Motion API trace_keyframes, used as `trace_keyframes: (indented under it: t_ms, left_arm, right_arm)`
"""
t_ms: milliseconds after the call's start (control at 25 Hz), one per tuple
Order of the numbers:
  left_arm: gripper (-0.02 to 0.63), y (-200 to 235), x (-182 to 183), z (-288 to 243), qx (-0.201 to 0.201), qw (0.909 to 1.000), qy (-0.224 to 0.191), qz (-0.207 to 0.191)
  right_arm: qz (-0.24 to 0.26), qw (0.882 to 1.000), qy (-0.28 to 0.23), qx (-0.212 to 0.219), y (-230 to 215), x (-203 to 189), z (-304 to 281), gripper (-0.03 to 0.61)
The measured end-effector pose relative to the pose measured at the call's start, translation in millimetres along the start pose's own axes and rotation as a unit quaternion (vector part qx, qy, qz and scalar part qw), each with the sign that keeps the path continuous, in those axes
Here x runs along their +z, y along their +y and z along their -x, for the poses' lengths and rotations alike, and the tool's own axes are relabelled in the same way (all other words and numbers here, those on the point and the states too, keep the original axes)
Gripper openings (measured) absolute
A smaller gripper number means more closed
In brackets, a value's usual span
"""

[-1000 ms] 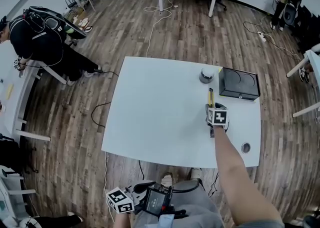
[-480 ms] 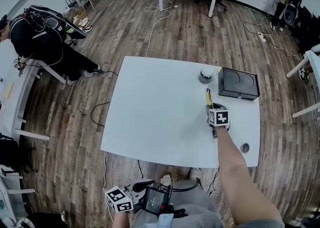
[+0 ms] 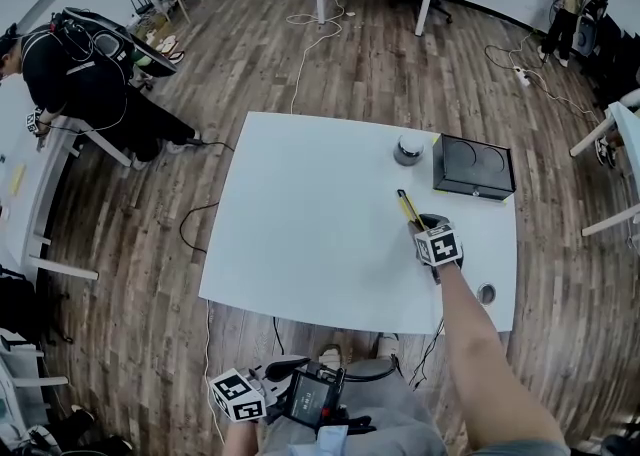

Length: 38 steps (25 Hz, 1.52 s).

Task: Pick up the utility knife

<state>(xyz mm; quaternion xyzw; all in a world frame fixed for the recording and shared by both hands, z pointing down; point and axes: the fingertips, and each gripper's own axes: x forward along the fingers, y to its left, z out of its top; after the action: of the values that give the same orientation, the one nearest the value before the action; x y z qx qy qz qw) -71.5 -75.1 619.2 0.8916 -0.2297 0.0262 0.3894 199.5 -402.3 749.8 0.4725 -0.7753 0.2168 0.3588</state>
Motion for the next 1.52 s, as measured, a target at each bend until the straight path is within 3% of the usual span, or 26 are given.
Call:
trace_keyframes:
  t_ms: [120,240,480,600,720,880,1000,1280,1520]
  left_arm:
    - [0.018,-2,-2,-1,-0.003,1.0000,0.001,-0.001]
    - [0.018,-3,-1,-1,-0.005,1.0000,0.002,-0.003]
    - [0.018,-7,-2,-3,-0.016,0.9998,0.006,-0.011]
    - [0.018,-9,-2,-5,-0.020,0.9997,0.006,-0.012]
    - [0.018,-10,-2,-7,-0.025,0.9995,0.007,-0.016]
    - [0.018,-14,1,-11,-0.031,0.9993,0.004,-0.020]
    - [0.018,-18,3,-12,-0.035,0.9991,0.005,-0.022]
    - [0.018,-25,3,-12,-0.052,0.9979,0.006,-0.037]
    - [0.018,-31,7,-11,-0.061,0.9970,0.006,-0.047]
  right_arm:
    - [0.023,1.000,0.001,0.000,7,-4,4,0.132]
    - [0.090,0.996,0.002,-0.004,21,-4,12,0.132]
    - [0.255,0.966,0.010,-0.036,43,-6,22,0.131]
    - [0.301,0.952,0.011,-0.043,50,-9,27,0.130]
    - [0.318,0.947,0.005,-0.045,54,-8,33,0.130]
    - [0.315,0.948,-0.013,-0.036,62,-2,46,0.130]
    - [0.285,0.958,-0.039,-0.023,72,6,58,0.130]
    - [0.139,0.983,-0.117,0.036,101,24,87,0.130]
    - [0.103,0.983,-0.147,0.048,116,28,106,0.130]
